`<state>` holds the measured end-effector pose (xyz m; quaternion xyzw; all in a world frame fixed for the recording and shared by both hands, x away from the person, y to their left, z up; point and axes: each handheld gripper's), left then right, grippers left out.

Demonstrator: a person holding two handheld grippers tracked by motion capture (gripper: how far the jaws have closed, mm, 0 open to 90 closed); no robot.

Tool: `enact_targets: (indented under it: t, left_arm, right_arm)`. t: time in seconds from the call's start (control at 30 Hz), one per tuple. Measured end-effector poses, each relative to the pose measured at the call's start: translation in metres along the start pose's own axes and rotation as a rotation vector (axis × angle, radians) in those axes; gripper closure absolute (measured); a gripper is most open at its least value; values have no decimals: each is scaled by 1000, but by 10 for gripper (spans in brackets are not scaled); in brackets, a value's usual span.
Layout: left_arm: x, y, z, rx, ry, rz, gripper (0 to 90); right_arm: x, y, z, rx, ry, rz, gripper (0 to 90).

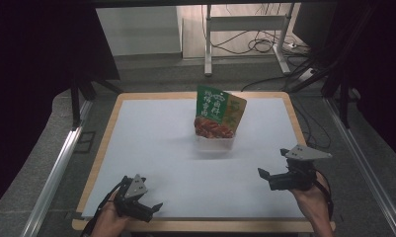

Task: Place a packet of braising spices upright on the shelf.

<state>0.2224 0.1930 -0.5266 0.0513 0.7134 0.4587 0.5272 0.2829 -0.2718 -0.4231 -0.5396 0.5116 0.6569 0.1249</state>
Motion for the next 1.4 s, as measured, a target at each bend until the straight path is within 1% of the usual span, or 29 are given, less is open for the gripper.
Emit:
enact_targets:
  t: [0.07,0.2,0.63,0.93,1.1,1.2,1.27,1.4]
  left_arm:
    - [0,0,0,1,1,1,1]
    - [0,-1,-1,-5,-1,6,1]
    - [0,-2,-1,-22,-6,24,4]
    - [0,-3,-2,-31,-7,34,5]
    - [0,-4,-2,-34,-7,36,5]
    - [0,-4,-2,-38,-10,40,6]
    - [0,-4,-2,-40,-10,43,6]
    - [-1,-4,-2,-43,-10,42,6]
  right_arm:
    - [4,0,2,3,0,1,0]
    - [10,-1,5,12,17,11,0]
    - [30,0,11,21,22,14,0]
    - [45,-1,12,27,19,40,0]
    - [53,-4,13,29,13,54,0]
    - [58,-9,13,27,18,82,0]
    - [60,-10,12,26,19,90,0]
    - [61,-12,10,16,9,89,0]
Point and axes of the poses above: each handheld gripper's, and its own axes: y roughly backward along the jaws, x roughly out of its underside, z roughly to its left, and after that the axes turned 7 degrees about x, right-handed
